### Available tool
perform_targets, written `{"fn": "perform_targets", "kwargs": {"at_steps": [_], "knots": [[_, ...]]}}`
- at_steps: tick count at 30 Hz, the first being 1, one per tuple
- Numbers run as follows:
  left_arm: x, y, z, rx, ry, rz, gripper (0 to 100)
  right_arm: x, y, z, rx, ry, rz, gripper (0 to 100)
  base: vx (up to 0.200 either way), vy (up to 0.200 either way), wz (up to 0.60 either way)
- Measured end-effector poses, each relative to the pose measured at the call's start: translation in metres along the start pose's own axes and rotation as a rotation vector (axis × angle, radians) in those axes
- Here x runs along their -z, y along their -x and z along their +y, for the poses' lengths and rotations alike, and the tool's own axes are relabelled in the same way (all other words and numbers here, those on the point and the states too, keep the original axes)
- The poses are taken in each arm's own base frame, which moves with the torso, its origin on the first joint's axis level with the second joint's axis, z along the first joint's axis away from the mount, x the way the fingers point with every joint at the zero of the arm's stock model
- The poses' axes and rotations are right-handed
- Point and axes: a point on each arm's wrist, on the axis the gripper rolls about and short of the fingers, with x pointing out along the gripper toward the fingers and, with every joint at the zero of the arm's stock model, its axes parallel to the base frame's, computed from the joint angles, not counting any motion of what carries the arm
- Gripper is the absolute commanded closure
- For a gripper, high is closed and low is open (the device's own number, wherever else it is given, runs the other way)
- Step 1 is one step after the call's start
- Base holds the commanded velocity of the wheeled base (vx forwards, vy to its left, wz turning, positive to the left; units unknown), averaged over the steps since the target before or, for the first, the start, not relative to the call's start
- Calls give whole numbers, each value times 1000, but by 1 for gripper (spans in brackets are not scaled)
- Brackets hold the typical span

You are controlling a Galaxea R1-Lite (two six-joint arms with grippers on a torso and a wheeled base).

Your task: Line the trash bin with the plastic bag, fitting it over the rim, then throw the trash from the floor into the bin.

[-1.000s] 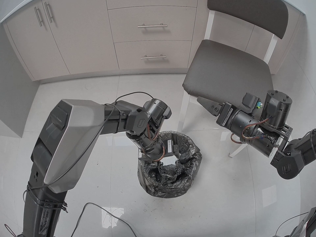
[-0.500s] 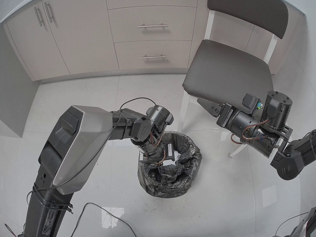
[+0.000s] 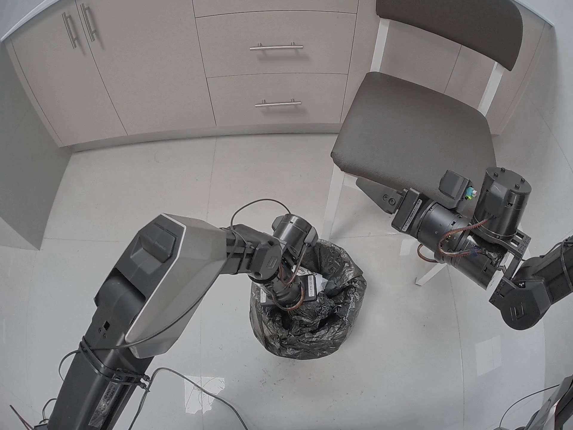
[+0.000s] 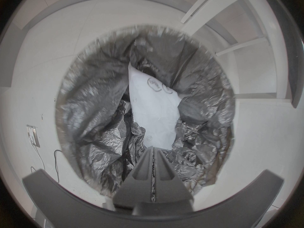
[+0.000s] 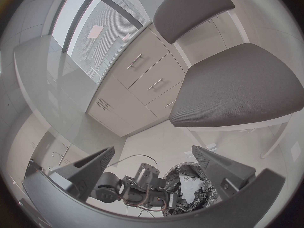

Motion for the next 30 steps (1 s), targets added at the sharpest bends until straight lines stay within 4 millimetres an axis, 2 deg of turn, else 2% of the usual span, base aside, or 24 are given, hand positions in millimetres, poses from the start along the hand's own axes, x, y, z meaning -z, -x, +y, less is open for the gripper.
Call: {"fn": "perform_targets", "kwargs": {"at_steps": [9,12,16,22,26,30], "knots": [[12,-48,24,-37,18,43,100,-3,2,3,-43,0,-61,0,0,0,0],[14,-56,30,-47,26,53,100,-3,2,3,-64,5,-74,0,0,0,0],[11,-54,31,-45,30,47,100,0,2,2,-67,13,-66,0,0,0,0],[-4,-22,19,-11,26,-11,100,2,2,1,-65,15,-59,0,0,0,0],[-16,14,6,19,18,-66,100,2,3,1,-66,21,-59,0,0,0,0],[-24,61,-14,55,-4,-144,100,2,3,2,-67,31,-59,0,0,0,0]]}}
